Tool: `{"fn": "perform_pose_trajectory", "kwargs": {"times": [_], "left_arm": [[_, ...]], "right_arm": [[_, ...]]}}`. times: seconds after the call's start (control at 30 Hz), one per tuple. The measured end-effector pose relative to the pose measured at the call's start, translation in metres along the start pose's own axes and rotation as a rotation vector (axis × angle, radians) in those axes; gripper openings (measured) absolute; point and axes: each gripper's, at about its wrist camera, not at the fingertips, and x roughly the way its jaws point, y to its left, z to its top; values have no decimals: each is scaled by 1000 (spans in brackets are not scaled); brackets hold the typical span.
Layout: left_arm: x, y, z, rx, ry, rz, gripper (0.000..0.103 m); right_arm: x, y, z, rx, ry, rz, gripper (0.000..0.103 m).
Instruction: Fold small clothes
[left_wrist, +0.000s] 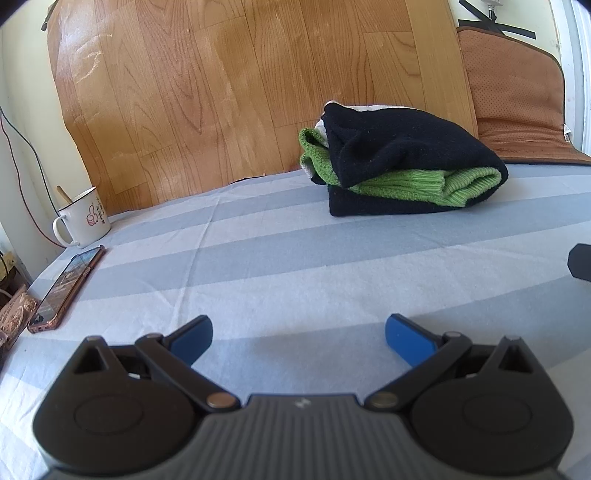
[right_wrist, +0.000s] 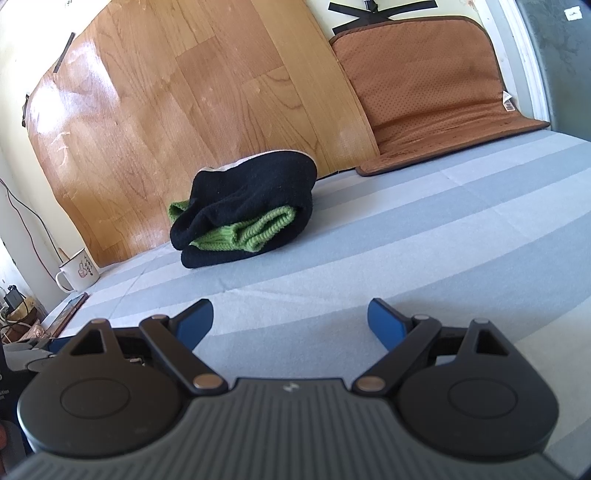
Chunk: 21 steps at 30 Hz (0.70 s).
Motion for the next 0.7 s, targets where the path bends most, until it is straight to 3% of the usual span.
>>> {"fn": "perform_pose_trajectory", "kwargs": {"times": [0.7], "left_arm": [[-1,0,0,5,-3,-1,103]], "right_arm": [[0,2,-1,0,0,-1,92]]}}
